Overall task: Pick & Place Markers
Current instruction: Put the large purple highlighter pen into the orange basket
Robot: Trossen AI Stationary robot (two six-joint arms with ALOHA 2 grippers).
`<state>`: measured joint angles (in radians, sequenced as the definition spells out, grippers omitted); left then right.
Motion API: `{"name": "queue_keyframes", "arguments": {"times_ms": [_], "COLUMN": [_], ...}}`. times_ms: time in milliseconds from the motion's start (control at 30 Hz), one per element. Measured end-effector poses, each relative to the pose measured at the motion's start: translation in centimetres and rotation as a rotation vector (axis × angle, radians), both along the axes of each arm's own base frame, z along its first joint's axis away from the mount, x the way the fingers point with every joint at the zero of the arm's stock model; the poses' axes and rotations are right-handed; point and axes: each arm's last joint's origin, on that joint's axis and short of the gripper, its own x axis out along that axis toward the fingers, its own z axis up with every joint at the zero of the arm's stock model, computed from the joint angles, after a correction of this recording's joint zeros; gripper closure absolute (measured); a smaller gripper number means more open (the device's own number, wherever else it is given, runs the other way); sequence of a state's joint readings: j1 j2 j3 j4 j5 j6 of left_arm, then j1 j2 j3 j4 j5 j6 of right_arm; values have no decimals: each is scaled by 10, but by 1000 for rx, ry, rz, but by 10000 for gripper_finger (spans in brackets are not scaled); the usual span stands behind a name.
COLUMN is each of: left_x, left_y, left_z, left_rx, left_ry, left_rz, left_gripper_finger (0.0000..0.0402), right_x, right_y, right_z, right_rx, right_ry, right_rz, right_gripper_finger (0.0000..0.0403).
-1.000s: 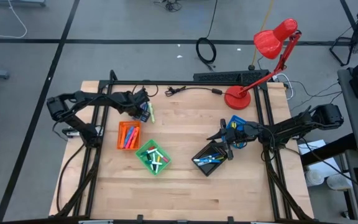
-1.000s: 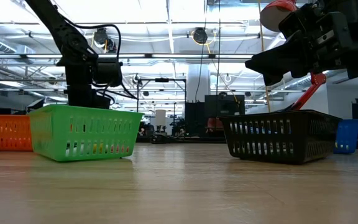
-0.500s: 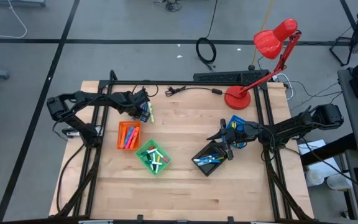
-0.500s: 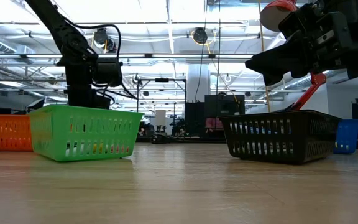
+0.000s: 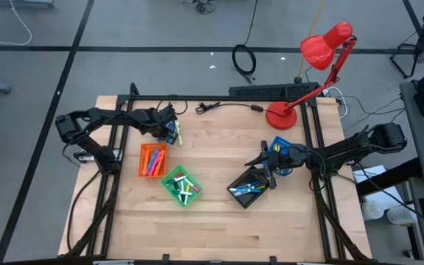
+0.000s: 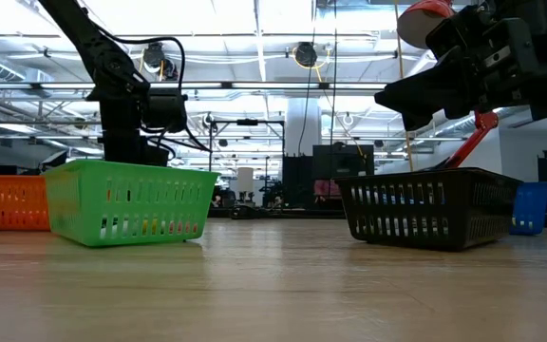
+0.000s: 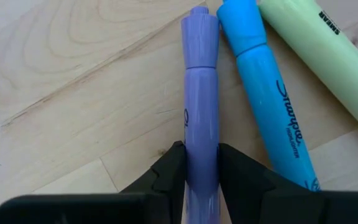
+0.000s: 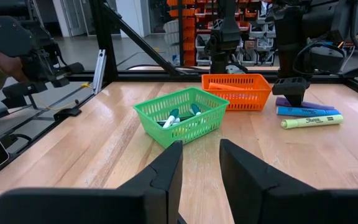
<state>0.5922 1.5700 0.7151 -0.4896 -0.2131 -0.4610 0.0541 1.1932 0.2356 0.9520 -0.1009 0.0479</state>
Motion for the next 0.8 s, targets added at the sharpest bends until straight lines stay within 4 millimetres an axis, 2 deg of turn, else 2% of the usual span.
{"name": "queue_keyframes", "arguments": {"times_ms": [467, 567, 800], "left_x": [0, -5, -9], "left_y": [1, 3, -3], "left_z": [3, 14, 71], "left_rx": [37, 106, 234], "left_ry": [27, 80, -33], "left_rz": [-42, -30, -16], "left_gripper_finger": [309, 309, 309], "right_x": [0, 0, 0], "right_y": [0, 0, 0], "right_z": [0, 0, 0], "right_rx": [0, 0, 0], "right_ry": [0, 0, 3], "right_rz": [1, 0, 1], "right_gripper_finger": [309, 309, 309]}}
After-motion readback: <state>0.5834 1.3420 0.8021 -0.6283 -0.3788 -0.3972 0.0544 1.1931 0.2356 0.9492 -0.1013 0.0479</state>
